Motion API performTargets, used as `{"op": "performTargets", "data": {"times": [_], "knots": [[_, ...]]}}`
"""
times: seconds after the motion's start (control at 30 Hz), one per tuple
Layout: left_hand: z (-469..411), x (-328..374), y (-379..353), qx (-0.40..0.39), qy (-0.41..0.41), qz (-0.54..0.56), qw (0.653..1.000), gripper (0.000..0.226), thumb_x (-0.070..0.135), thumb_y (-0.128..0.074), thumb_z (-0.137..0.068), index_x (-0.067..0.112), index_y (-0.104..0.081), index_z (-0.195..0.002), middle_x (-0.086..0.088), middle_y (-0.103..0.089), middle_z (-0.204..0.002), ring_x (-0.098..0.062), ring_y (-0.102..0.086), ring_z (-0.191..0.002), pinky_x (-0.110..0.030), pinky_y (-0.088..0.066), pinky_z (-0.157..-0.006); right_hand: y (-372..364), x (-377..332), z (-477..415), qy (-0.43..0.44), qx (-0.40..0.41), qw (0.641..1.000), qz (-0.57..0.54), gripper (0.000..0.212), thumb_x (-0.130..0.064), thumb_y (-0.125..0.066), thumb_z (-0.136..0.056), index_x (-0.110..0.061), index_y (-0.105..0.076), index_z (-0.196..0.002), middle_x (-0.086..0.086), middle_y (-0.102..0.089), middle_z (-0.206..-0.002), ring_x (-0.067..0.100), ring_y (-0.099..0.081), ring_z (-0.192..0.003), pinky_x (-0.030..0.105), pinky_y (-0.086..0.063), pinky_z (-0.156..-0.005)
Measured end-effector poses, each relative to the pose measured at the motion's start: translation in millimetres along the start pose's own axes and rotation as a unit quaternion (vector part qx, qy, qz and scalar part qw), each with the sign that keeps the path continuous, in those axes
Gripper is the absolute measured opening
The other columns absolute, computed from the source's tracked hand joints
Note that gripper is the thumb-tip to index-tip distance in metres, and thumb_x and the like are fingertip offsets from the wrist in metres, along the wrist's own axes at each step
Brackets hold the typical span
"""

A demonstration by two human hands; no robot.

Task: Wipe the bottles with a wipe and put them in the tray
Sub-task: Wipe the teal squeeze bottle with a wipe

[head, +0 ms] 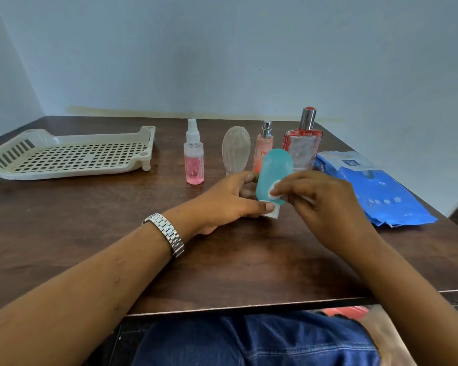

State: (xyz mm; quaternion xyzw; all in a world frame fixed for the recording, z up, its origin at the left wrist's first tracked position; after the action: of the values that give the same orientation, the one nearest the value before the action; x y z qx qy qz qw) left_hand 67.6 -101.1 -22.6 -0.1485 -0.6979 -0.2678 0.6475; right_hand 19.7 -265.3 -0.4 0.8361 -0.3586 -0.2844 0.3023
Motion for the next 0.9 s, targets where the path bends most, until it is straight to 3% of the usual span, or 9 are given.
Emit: {"op": "performTargets", "data": {"times": [0.07, 0.17, 0.33, 0.47, 0.57, 0.67, 0.8, 0.9], "knots": [[-0.1, 0.3, 0.1, 0.001, 0.009, 0.0, 1.0, 0.043, 0.004, -0.067, -0.085, 0.028, -0.052, -0.117, -0.001, -0.071, -0.106, -0.011, -0.068, -0.098, -0.026, -0.054, -0.089, 2.1, 11.2, -9.3, -0.054, 0.017, 0.998, -0.017, 0.019, 0.0, -0.067, -0.081, -0.016, -0.074, -0.087, -0.003, -0.07, -0.091, 0.003, -0.059, -0.083, -0.003, -0.035, -0.078], [0.4, 0.4, 0.8, -0.001, 0.014, -0.009, 1.0, 0.046, 0.004, -0.066, -0.086, 0.026, -0.05, -0.124, -0.005, -0.07, -0.113, -0.014, -0.067, -0.103, -0.029, -0.053, -0.092, 1.5, 19.7, -28.5, -0.082, 0.075, 0.993, -0.025, 0.018, 0.001, -0.065, -0.082, -0.013, -0.074, -0.09, 0.0, -0.07, -0.092, 0.009, -0.06, -0.085, -0.002, -0.035, -0.077], [0.9, 0.7, 0.8, -0.013, 0.008, 0.006, 1.0, 0.048, 0.0, -0.065, -0.086, 0.021, -0.049, -0.127, -0.002, -0.07, -0.111, -0.011, -0.067, -0.101, -0.027, -0.053, -0.092, -8.2, 1.6, -27.0, -0.041, 0.078, 0.995, 0.04, 0.023, 0.004, -0.06, -0.08, -0.005, -0.073, -0.097, 0.011, -0.07, -0.101, 0.024, -0.064, -0.093, 0.021, -0.04, -0.083], [-0.5, -0.2, 1.3, -0.011, 0.012, 0.027, 1.0, 0.05, -0.002, -0.064, -0.086, 0.015, -0.049, -0.13, 0.002, -0.071, -0.1, -0.008, -0.067, -0.092, -0.027, -0.054, -0.09, -7.4, -9.6, -7.3, 0.001, 0.034, 0.999, 0.041, 0.024, 0.005, -0.062, -0.076, -0.01, -0.074, -0.091, 0.006, -0.071, -0.096, 0.019, -0.064, -0.089, 0.023, -0.043, -0.081], [0.0, -0.1, 0.9, -0.013, 0.013, 0.024, 1.0, 0.049, -0.001, -0.064, -0.086, 0.017, -0.049, -0.129, 0.001, -0.071, -0.102, -0.008, -0.067, -0.095, -0.026, -0.053, -0.09, -1.3, -3.3, -7.6, -0.013, 0.014, 1.0, 0.024, 0.022, 0.006, -0.066, -0.078, -0.011, -0.074, -0.089, 0.004, -0.071, -0.094, 0.013, -0.062, -0.086, 0.016, -0.043, -0.079], [0.4, 0.0, 0.9, -0.015, 0.013, 0.016, 1.0, 0.048, 0.0, -0.063, -0.087, 0.02, -0.049, -0.128, -0.003, -0.07, -0.109, -0.01, -0.066, -0.097, -0.025, -0.054, -0.088, 3.8, 13.6, -24.0, -0.059, 0.06, 0.996, 0.002, 0.019, 0.003, -0.064, -0.081, -0.011, -0.073, -0.089, 0.005, -0.071, -0.092, 0.012, -0.061, -0.086, 0.007, -0.038, -0.076], [0.4, 0.3, 1.9, -0.017, 0.017, 0.02, 1.0, 0.042, 0.001, -0.063, -0.087, 0.027, -0.052, -0.118, -0.007, -0.068, -0.114, -0.012, -0.066, -0.099, -0.025, -0.055, -0.087, -4.7, 20.7, -37.9, -0.069, 0.095, 0.993, 0.013, 0.021, 0.004, -0.062, -0.081, -0.007, -0.072, -0.097, 0.009, -0.07, -0.098, 0.022, -0.063, -0.091, 0.013, -0.038, -0.079], [0.2, -0.3, 2.0, -0.018, 0.017, 0.018, 1.0, 0.044, 0.001, -0.063, -0.087, 0.024, -0.05, -0.122, -0.007, -0.068, -0.112, -0.012, -0.066, -0.097, -0.025, -0.055, -0.086, -6.4, 17.0, -26.1, -0.102, 0.098, 0.99, 0.006, 0.021, 0.002, -0.063, -0.083, -0.01, -0.072, -0.097, 0.003, -0.07, -0.097, 0.014, -0.062, -0.088, 0.003, -0.035, -0.075]]}}
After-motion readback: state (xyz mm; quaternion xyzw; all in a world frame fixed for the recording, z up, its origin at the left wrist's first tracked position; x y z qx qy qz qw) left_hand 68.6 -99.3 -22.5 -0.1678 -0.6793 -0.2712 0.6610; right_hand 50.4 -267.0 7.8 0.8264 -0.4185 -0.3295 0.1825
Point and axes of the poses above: each hand's wrist, its own z-axis away from the middle knuckle, its own y-axis out of the back of the hand, x = y × z, the point moved 2 cm from there along -z, towards the middle knuckle
